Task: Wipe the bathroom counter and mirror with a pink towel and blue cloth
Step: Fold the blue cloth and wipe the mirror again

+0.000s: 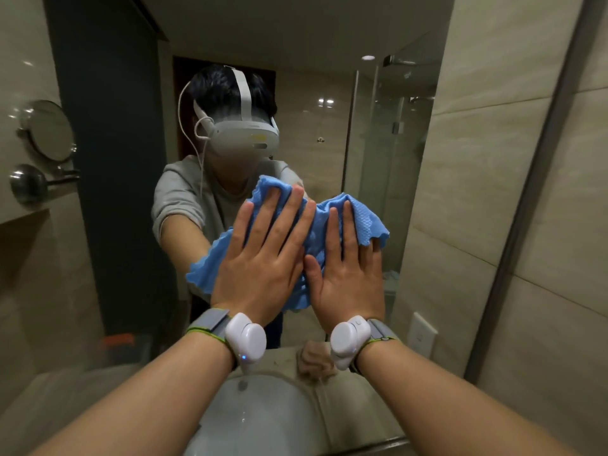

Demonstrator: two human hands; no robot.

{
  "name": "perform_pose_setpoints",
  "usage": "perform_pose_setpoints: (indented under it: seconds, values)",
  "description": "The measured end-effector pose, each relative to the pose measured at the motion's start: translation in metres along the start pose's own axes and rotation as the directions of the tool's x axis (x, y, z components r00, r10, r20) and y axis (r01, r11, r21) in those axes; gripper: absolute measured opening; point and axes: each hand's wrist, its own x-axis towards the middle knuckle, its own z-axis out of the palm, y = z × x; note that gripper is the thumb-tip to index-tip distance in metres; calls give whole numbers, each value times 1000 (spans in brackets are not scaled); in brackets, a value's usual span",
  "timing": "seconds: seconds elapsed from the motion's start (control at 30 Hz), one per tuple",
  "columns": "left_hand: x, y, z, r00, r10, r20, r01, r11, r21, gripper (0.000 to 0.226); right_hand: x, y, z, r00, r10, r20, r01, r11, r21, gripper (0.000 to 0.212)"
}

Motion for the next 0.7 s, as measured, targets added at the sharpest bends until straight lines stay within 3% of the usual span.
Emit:
perform_pose_setpoints:
  seconds: [0.47, 0.7]
  values:
    - [3, 60, 18, 995, -52, 89, 55, 998, -34, 61, -19, 60, 4, 998, -45, 34, 46, 999, -16, 76]
    - [50, 113, 28, 995, -49, 82, 59, 991, -120, 65, -9, 122, -19, 995, 53, 88, -55, 998, 11, 78]
